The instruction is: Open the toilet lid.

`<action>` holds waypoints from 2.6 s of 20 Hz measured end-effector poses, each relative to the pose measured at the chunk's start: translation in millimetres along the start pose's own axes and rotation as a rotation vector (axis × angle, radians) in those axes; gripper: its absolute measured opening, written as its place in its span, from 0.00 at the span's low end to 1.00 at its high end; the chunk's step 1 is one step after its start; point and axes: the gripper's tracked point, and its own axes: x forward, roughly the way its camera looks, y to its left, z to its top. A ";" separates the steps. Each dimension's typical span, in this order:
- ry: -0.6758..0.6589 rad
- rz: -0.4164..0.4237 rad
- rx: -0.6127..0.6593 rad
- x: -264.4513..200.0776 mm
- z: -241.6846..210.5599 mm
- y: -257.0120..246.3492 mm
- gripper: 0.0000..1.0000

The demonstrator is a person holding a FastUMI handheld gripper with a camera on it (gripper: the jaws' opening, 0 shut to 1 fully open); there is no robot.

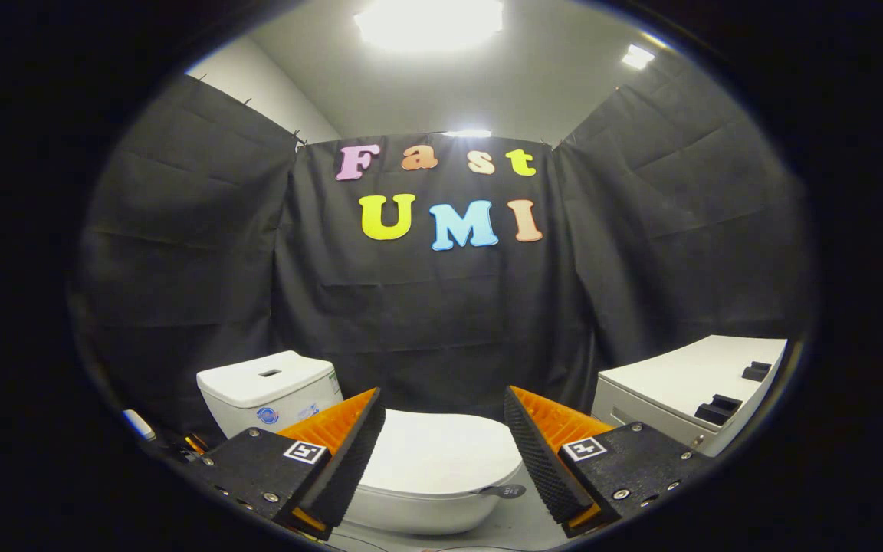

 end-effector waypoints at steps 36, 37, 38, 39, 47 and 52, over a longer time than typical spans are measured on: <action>0.059 -0.208 0.622 67.9 -132.7 -106.3 0.96; 0.063 -0.214 0.639 68.7 -137.9 -108.7 0.96; 0.067 -0.224 0.661 69.6 -143.9 -112.1 0.96; 0.070 -0.238 0.684 70.9 -150.4 -116.0 0.96; 0.135 -0.362 0.794 73.8 -204.9 -146.0 0.96; 0.148 -0.411 0.894 69.4 -231.7 -154.7 0.96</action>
